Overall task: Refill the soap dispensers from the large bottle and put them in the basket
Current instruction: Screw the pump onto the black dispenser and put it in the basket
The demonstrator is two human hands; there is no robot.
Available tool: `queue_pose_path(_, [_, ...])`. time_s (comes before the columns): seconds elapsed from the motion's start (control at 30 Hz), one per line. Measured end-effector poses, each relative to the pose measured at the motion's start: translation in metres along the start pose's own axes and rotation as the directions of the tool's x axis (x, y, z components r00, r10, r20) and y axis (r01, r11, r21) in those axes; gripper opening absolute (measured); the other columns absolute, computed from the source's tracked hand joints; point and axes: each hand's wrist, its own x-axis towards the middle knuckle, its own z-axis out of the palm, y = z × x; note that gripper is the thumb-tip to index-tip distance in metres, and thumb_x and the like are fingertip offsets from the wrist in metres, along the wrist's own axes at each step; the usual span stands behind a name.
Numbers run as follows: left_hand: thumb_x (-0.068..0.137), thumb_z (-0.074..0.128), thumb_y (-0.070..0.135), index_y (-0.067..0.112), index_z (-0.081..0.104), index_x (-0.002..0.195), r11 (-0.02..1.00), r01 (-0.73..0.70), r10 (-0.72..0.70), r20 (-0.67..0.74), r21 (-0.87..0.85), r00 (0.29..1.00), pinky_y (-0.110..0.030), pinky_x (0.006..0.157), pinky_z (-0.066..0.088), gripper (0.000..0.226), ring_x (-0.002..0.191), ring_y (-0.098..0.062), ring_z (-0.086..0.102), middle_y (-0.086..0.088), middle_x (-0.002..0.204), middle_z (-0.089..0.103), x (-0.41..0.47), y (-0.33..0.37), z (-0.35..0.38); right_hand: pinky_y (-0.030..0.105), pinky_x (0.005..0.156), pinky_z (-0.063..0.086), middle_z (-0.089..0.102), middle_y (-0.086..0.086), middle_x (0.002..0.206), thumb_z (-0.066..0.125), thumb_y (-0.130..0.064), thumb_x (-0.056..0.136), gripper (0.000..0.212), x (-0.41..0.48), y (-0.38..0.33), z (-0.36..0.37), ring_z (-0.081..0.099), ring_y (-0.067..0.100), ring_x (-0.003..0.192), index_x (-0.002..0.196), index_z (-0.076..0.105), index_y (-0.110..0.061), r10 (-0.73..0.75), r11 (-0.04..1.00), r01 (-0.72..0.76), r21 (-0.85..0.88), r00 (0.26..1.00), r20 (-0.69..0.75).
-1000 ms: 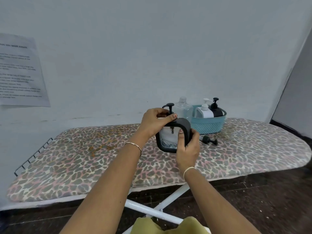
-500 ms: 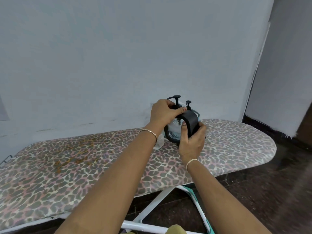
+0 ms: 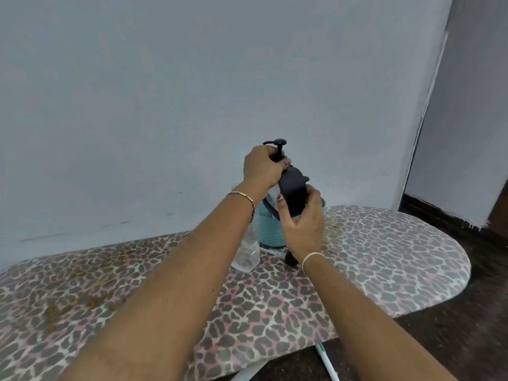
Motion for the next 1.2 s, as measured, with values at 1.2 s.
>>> queue_pose_path(1.2, [0.092,0.042,-0.004,0.008,0.058,0.112,0.962,0.271,-0.265,-0.166,0.014,0.95,-0.017,0.077,0.036,0.028,0.085,-0.011,0.048,-0.009,0.126,0.055,0.037,-0.09,0.081,0.044,0.092,0.039,0.058,0.007,0.11,0.046,-0.034,0.07,0.042,0.01,0.05,0.044,0.052,0.03,0.106,0.104,0.057,-0.011,-0.082,0.922,0.122,-0.367,0.989,0.122])
